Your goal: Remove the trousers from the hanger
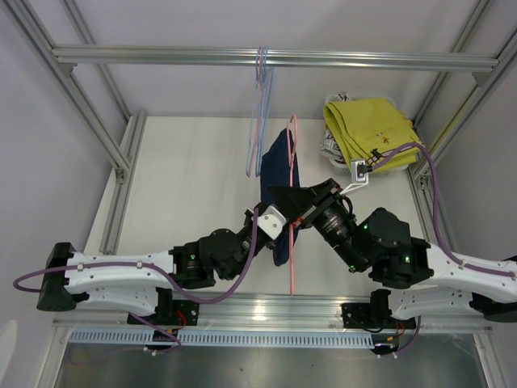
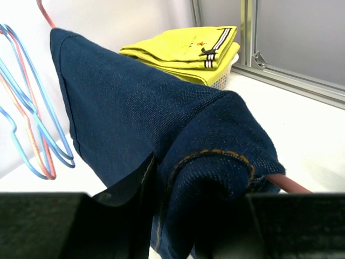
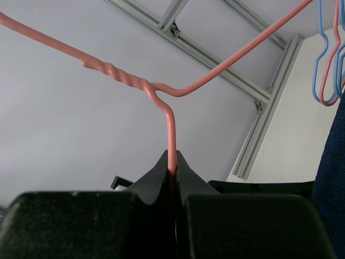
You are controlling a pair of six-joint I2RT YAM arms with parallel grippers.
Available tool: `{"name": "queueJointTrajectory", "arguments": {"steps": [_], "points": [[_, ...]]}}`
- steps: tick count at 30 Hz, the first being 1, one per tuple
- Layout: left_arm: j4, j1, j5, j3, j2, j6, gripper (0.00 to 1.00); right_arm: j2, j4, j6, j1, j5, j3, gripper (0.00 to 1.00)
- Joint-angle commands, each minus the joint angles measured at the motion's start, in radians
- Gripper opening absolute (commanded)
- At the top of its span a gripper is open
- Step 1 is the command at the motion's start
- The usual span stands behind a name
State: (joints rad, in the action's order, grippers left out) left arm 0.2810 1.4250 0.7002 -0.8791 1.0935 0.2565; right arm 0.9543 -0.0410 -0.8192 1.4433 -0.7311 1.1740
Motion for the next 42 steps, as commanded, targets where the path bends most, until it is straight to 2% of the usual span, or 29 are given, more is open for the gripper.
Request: {"name": "queueJointTrajectory", "arguments": {"steps": [1,11,42], "points": [[0.003,0.018,0.007,-0.037,0.008,0.041,0.32,-0.011,-0.042,0.006,0.025,0.003,0.076,0.0],[0.024,0.029,0.042,-0.034,0.023,0.072,0.49,-0.035,-0.016,0.002,0.046,-0.021,0.058,0.0],[0.049,0.028,0.073,0.003,0.023,0.09,0.52,-0.149,0.038,0.029,0.074,-0.085,0.018,0.0]]}}
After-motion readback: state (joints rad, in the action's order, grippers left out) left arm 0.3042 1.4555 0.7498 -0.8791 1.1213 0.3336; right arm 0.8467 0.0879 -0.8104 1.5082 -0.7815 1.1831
